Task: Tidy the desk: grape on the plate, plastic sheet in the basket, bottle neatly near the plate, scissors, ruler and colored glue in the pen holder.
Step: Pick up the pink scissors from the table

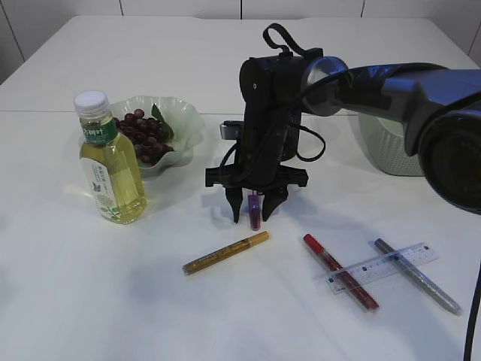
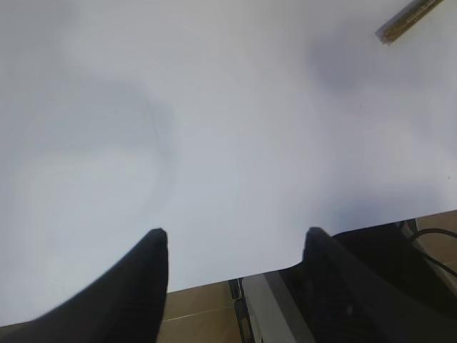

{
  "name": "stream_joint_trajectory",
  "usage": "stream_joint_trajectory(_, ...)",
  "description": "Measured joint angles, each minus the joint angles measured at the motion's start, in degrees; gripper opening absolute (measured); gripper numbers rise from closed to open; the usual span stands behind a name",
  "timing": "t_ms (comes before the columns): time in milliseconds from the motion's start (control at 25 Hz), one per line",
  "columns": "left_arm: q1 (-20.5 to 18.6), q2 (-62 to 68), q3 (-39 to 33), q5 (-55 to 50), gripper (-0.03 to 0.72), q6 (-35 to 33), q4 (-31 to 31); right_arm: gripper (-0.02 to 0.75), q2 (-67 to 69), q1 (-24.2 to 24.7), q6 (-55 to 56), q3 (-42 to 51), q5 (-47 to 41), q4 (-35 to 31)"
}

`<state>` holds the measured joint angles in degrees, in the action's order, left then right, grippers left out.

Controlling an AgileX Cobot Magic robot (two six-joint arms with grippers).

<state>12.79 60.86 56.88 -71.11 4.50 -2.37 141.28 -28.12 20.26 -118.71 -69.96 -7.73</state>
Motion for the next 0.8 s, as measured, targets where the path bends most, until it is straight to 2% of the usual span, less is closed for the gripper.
stream_joint_trajectory(800,0.0,0.0,0.0,0.0,0.435,-0.1,0.0,0.418,0.0,0.0,0.3,0.0,0.0,3.1)
